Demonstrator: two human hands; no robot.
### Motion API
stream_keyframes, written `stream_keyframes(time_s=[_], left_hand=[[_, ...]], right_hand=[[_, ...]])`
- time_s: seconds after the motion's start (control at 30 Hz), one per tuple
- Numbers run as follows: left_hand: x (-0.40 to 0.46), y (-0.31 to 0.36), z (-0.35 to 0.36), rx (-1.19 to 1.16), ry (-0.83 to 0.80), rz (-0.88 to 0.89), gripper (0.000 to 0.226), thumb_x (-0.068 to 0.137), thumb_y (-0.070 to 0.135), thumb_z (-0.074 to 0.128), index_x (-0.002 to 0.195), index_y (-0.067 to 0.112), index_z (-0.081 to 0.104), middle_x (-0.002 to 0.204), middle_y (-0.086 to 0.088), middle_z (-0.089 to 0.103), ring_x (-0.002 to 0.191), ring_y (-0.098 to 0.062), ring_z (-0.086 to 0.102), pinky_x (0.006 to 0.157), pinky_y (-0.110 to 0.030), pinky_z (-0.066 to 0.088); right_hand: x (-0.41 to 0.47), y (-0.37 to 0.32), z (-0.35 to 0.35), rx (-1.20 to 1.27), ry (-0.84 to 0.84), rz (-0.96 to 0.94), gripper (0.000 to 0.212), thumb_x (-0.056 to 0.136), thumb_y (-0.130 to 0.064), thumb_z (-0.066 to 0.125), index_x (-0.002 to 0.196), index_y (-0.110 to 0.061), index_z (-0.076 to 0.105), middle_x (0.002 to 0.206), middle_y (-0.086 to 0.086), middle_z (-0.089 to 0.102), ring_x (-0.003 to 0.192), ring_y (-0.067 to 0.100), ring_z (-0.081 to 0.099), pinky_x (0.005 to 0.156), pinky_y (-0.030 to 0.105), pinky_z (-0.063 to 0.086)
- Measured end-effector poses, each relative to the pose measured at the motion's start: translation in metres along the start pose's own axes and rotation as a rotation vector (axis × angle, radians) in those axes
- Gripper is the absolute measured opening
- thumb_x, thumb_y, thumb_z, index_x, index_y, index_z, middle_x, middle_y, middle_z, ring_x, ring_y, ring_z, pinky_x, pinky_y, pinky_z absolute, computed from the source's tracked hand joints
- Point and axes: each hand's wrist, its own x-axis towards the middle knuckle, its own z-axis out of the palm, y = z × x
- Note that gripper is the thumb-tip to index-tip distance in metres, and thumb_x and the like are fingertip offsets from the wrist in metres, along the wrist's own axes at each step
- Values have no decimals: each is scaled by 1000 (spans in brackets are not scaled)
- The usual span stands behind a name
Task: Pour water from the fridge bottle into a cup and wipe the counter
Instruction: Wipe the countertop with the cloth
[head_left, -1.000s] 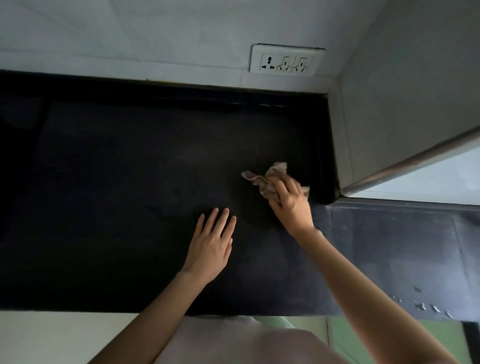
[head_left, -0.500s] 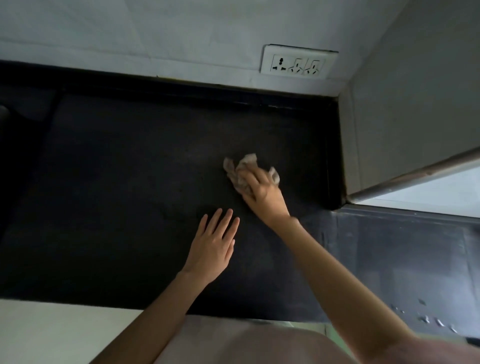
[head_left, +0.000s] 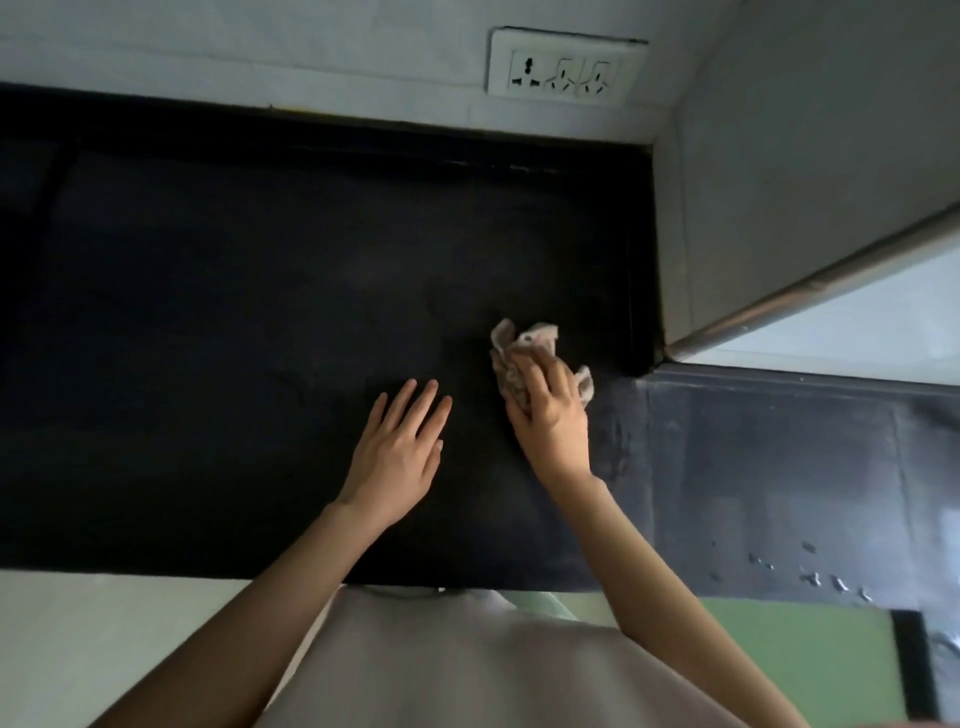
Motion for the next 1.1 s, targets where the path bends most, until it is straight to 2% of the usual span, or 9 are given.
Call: stream_keyframes(time_s=[0.07, 0.17, 0.23, 0.4, 0.47, 0.53, 0.73, 0.97, 1.1], left_hand=[[0, -2, 0, 5, 12, 16, 49, 94, 24, 52, 141, 11, 47, 151, -12, 39, 139, -33, 36, 112, -52, 32], [1, -3, -1, 27, 4, 21, 48, 97, 28, 38, 142, 11, 45, 150, -13, 39, 139, -33, 37, 113, -53, 31], [2, -2, -1, 34, -13, 12, 47, 97, 25, 46, 142, 11, 44, 150, -13, 39, 139, -34, 36, 113, -53, 30], [2, 0, -7, 50, -56, -2, 51, 95, 25, 54, 143, 11, 43, 151, -14, 39, 139, -35, 35, 114, -53, 28], [3, 2, -9, 65, -68, 0, 51, 95, 25, 52, 143, 11, 42, 151, -14, 38, 140, -34, 34, 114, -53, 28], [3, 3, -10, 79, -69, 1, 52, 95, 25, 53, 143, 11, 42, 151, -14, 37, 140, -34, 34, 114, -53, 28], [4, 1, -11, 97, -98, 5, 53, 97, 27, 48, 147, 12, 35, 155, -12, 31, 143, -32, 29, 116, -52, 24], [3, -1, -9, 103, -74, 13, 53, 95, 24, 53, 144, 10, 40, 152, -16, 37, 140, -36, 34, 114, -55, 27], [3, 1, -9, 107, -73, 20, 53, 96, 25, 51, 145, 10, 38, 153, -15, 35, 141, -36, 33, 115, -55, 26]], right_hand=[[-37, -2, -5, 26, -55, -58, 54, 81, -13, 68, 133, -15, 53, 141, 10, 47, 127, 27, 45, 94, 50, 50], [-93, 16, -24, 8, -96, -112, 52, 81, -12, 71, 131, -14, 56, 142, 8, 48, 127, 28, 47, 96, 35, 49], [-109, 37, -42, -25, -64, -59, 52, 81, -13, 71, 131, -16, 57, 140, 6, 48, 127, 27, 48, 97, 34, 46], [-74, 48, -45, -17, 123, 237, 46, 83, -11, 69, 127, -9, 58, 135, 12, 52, 121, 30, 50, 98, 39, 41], [-56, 26, -26, -19, 117, 179, 48, 82, -11, 69, 128, -9, 57, 136, 14, 51, 121, 31, 50, 101, 37, 36], [-57, 2, -9, -8, 37, 62, 50, 82, -14, 66, 130, -11, 55, 139, 13, 48, 125, 31, 47, 100, 44, 43], [-149, 4, -15, 5, -78, -103, 48, 81, -15, 69, 128, -12, 58, 139, 12, 51, 126, 32, 48, 90, 44, 53], [-96, 53, -42, -17, 89, 147, 48, 85, -17, 69, 130, -10, 56, 135, 13, 51, 121, 32, 49, 95, 43, 48], [-72, 23, -23, 14, 87, 92, 50, 80, -13, 68, 128, -10, 57, 135, 13, 51, 121, 30, 48, 97, 44, 46]])
